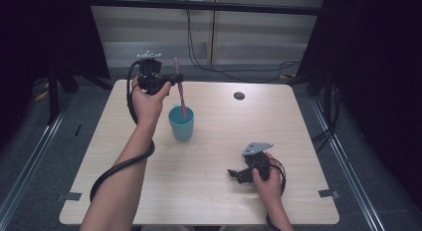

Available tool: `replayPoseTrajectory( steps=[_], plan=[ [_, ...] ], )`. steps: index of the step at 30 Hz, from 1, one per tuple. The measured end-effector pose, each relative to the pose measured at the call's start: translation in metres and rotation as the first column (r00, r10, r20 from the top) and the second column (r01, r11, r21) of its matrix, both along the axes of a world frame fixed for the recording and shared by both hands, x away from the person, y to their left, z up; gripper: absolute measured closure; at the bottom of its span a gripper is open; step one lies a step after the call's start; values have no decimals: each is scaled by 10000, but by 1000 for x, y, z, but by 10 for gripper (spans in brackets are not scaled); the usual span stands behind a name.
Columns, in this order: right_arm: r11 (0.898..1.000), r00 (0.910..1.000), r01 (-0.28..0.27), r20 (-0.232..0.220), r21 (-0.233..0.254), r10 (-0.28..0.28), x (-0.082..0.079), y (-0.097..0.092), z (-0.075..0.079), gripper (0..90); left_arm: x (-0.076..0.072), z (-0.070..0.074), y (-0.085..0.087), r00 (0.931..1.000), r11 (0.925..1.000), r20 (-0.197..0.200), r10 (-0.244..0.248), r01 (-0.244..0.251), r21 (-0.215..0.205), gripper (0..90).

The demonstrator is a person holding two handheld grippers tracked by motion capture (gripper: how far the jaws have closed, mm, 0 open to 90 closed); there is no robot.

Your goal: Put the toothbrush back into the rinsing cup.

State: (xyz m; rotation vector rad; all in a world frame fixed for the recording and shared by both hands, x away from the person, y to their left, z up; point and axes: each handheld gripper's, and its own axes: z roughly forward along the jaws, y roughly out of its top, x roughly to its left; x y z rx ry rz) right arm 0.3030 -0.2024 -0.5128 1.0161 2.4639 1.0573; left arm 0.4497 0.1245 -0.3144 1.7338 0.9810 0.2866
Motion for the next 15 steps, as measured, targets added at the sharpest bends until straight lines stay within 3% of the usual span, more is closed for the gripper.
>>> replayPoseTrajectory(
  steps=[15],
  plan=[
    [10000,10000,28,-8,-2,-28,0,0,0,80,11,-13,-4,9999,9998,-13,111,-111,143,835]
  ],
)
